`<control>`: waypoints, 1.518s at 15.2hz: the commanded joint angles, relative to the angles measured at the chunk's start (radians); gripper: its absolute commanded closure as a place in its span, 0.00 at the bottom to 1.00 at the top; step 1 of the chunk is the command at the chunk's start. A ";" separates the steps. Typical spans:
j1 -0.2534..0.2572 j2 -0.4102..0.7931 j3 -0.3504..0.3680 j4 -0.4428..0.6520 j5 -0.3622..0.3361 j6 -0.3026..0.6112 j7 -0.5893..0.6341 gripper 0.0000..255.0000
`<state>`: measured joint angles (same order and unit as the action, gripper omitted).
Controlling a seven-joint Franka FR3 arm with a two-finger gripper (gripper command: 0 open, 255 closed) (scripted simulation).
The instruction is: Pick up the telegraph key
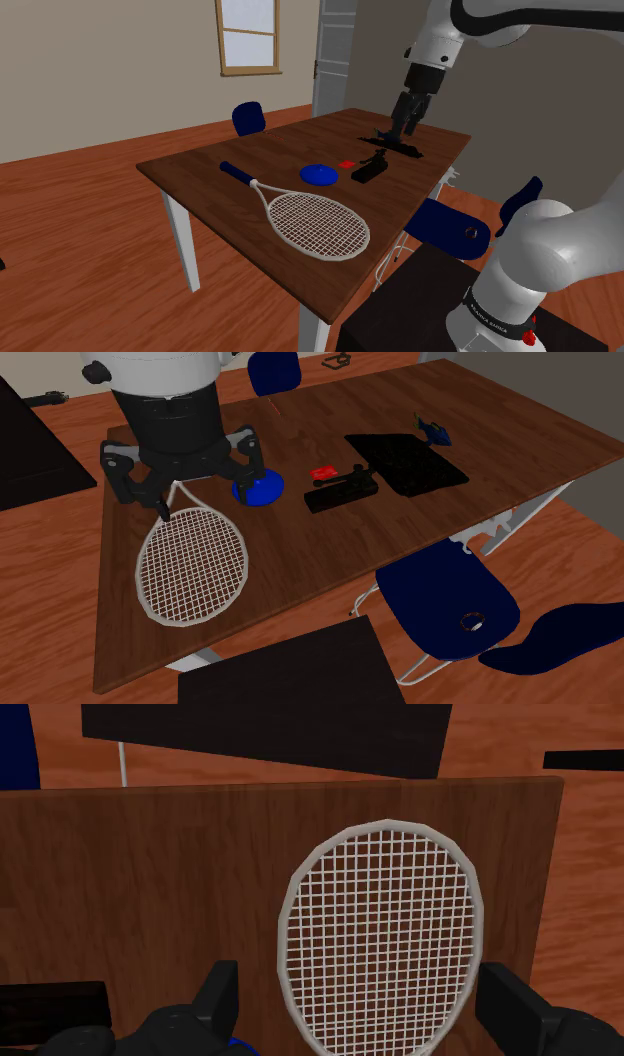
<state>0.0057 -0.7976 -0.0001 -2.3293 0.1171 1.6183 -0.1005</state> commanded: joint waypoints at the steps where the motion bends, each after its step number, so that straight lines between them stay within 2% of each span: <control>1: 0.000 0.000 0.000 0.000 0.000 0.000 0.000 0.00; 12: -0.136 0.378 0.034 0.132 -0.005 0.225 0.310 0.00; 23: -0.244 0.720 -0.004 0.326 -0.037 0.344 0.604 0.00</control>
<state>-0.2293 -0.1098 0.0013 -2.0212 0.0824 1.9505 0.4745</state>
